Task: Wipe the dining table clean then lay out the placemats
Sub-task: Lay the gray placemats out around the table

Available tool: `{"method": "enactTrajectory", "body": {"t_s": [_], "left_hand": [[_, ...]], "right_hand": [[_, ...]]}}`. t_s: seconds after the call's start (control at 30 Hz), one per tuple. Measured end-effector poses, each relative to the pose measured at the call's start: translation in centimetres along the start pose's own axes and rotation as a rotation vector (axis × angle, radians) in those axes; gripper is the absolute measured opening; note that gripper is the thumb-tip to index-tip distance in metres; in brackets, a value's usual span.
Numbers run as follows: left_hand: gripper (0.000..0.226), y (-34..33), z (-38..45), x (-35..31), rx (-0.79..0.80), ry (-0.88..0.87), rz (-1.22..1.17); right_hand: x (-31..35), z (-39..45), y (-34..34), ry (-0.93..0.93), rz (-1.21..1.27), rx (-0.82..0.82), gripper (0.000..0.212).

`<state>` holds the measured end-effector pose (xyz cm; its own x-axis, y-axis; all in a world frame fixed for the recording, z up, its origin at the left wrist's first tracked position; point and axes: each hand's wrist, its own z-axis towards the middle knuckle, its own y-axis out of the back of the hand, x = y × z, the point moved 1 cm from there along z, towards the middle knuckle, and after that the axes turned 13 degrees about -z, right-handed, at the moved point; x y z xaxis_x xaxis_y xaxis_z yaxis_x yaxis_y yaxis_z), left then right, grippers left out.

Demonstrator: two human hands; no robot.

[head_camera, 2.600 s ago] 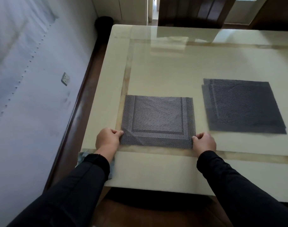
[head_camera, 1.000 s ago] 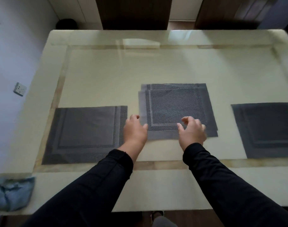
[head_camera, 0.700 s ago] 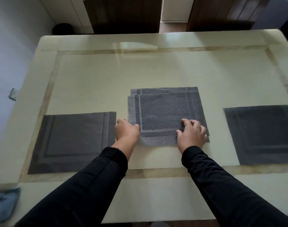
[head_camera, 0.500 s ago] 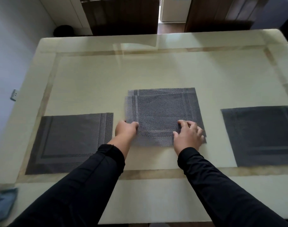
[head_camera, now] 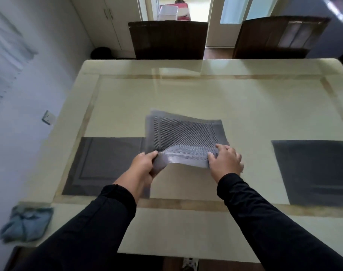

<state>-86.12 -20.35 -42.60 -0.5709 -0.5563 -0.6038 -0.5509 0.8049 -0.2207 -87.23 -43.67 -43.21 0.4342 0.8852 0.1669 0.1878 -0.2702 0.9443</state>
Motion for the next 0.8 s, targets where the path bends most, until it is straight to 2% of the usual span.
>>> {"method": "enactTrajectory", "body": {"t_s": [0.1, 0.2, 0.27, 0.33, 0.5, 0.63, 0.8], "left_hand": [[0.035, 4.3, -1.2, -2.3, 0.017, -0.014, -0.019], [0.029, 9.0, -2.0, -4.9, 0.065, -0.049, -0.026], [0.017, 12.2, -2.6, -6.7, 0.1, -0.089, -0.035], [0.008, 15.6, -3.0, -8.6, 0.109, -0.145, -0.021], [0.01, 24.1, -3.4, -12.9, 0.122, -0.296, 0.178], [0.012, 30.4, -3.4, -16.1, 0.112, -0.442, 0.32], [0.008, 35.9, -3.3, -18.0, -0.003, -0.563, 0.42]], "right_hand": [[2.7, -1.7, 0.8, -0.068, 0.02, 0.067, 0.058], [5.5, -3.0, 1.1, -0.144, 0.204, 0.097, 0.064], [7.8, -4.4, 1.0, -0.16, 0.324, 0.119, 0.058], [10.4, -6.5, 0.7, -0.154, 0.337, 0.112, 0.051], [18.1, -12.6, -1.6, -0.053, 0.315, 0.039, 0.03], [24.6, -17.7, -4.7, 0.039, 0.296, -0.015, 0.036], [28.9, -21.5, -6.2, 0.119, 0.271, -0.11, 0.024]]}}
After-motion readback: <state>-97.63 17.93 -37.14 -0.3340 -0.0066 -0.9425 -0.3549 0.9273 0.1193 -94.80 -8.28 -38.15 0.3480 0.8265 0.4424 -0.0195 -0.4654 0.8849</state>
